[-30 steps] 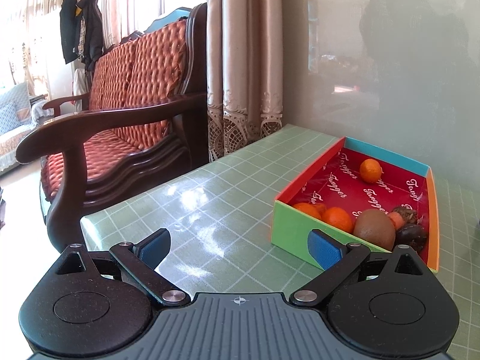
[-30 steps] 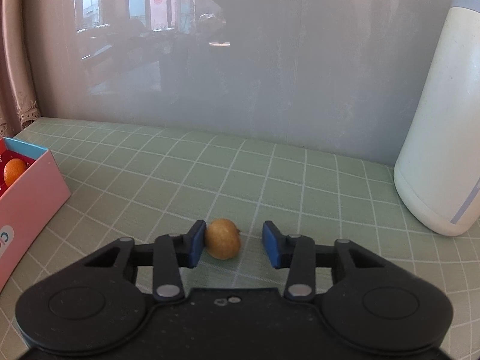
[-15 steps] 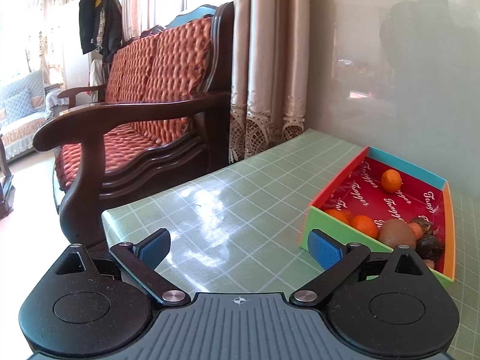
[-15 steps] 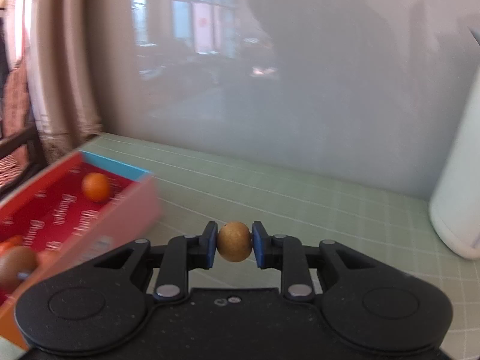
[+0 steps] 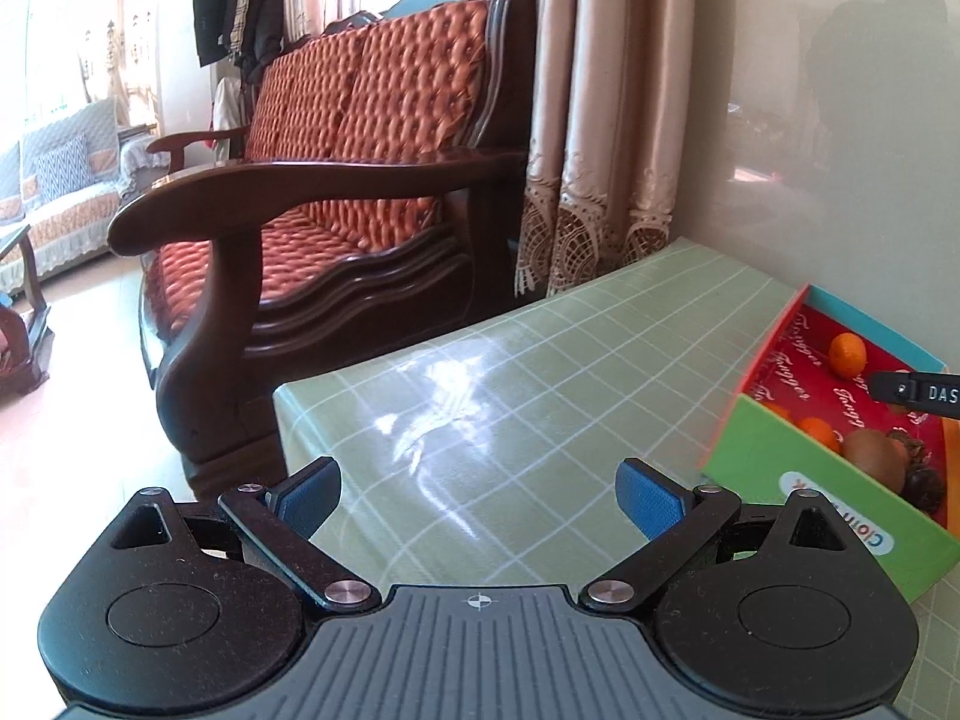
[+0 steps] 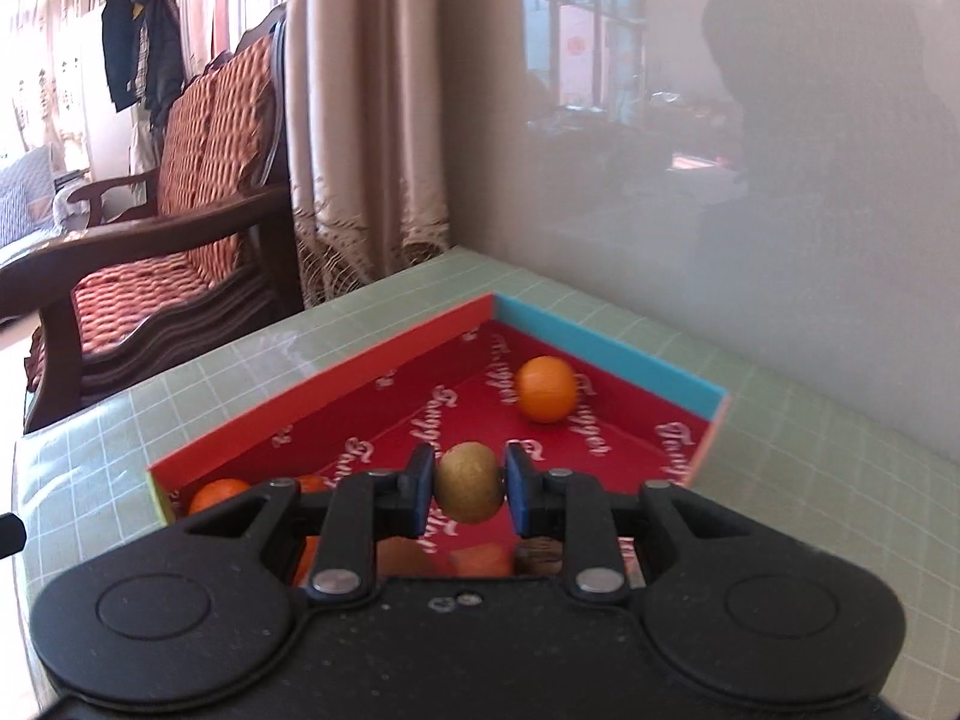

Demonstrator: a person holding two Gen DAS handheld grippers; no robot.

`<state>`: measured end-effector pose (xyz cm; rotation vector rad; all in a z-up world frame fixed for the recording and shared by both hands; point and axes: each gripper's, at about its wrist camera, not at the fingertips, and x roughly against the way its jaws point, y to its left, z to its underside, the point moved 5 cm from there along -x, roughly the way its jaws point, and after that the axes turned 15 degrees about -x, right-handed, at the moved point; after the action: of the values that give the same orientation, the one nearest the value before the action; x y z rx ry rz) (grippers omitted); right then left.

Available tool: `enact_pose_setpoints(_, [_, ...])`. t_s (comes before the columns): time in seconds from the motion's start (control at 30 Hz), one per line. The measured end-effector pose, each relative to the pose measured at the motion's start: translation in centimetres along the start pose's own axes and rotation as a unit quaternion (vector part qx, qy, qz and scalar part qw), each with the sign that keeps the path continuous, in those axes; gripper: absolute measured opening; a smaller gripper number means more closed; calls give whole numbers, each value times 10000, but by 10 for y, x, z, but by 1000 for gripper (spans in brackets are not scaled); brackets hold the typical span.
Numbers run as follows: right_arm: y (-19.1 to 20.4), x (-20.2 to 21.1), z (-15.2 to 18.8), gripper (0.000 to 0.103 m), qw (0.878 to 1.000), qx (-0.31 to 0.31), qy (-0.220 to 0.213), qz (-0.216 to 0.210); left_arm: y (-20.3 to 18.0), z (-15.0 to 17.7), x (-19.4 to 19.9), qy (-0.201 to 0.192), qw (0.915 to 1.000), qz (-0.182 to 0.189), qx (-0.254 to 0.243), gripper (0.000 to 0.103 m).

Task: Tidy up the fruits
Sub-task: 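Carry the nut with the right gripper into the red box and release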

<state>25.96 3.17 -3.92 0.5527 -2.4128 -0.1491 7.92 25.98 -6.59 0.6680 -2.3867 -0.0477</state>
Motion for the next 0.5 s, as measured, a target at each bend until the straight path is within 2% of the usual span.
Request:
enact_pose_setpoints(0.23, [19, -14, 9, 25, 9996, 195, 187, 126, 13, 4, -2, 33, 10000, -24, -6, 98])
enact_pose_setpoints(0.27, [20, -14, 9, 29, 9994, 218, 217, 151, 13, 4, -2, 34, 10000, -14, -2, 98])
enact_pose_setpoints(0.5, [18, 9, 8, 35, 9997, 144, -50, 170, 7, 4, 2, -22, 9999, 48, -97, 98])
